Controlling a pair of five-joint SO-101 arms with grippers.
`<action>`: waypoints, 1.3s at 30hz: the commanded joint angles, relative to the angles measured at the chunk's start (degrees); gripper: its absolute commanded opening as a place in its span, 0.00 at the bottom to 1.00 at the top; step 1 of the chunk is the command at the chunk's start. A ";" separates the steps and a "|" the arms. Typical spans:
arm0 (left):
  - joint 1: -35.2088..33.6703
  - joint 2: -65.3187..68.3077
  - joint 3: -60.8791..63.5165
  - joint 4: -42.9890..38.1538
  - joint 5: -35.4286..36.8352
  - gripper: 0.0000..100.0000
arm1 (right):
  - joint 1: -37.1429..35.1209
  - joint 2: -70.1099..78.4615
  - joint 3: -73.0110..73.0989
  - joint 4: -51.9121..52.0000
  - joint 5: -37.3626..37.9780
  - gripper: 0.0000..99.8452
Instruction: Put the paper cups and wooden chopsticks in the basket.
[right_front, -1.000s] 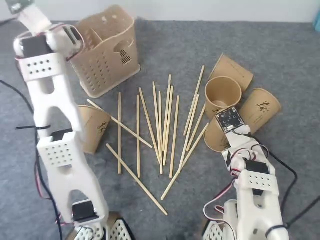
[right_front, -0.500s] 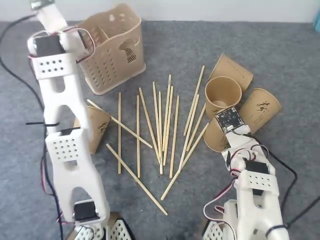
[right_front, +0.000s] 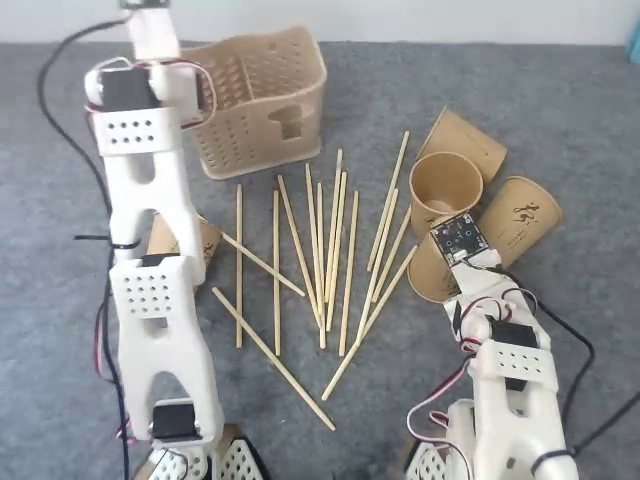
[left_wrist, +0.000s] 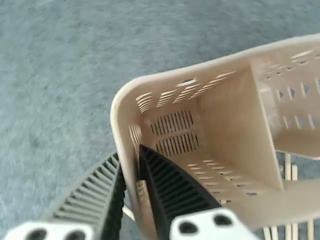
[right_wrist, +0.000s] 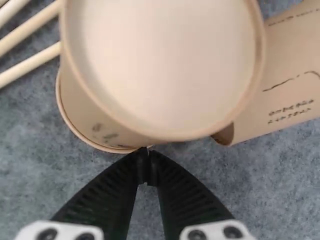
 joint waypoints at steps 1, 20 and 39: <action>4.48 -0.18 0.57 2.81 -3.69 0.01 | -0.31 -1.27 -0.35 -1.19 0.79 0.01; 7.38 -0.26 6.20 -3.08 -2.46 0.01 | -0.31 -1.19 -0.35 -1.36 0.79 0.01; 7.30 -0.79 -16.84 2.90 7.82 0.27 | -0.40 -1.19 -0.35 -1.36 0.79 0.01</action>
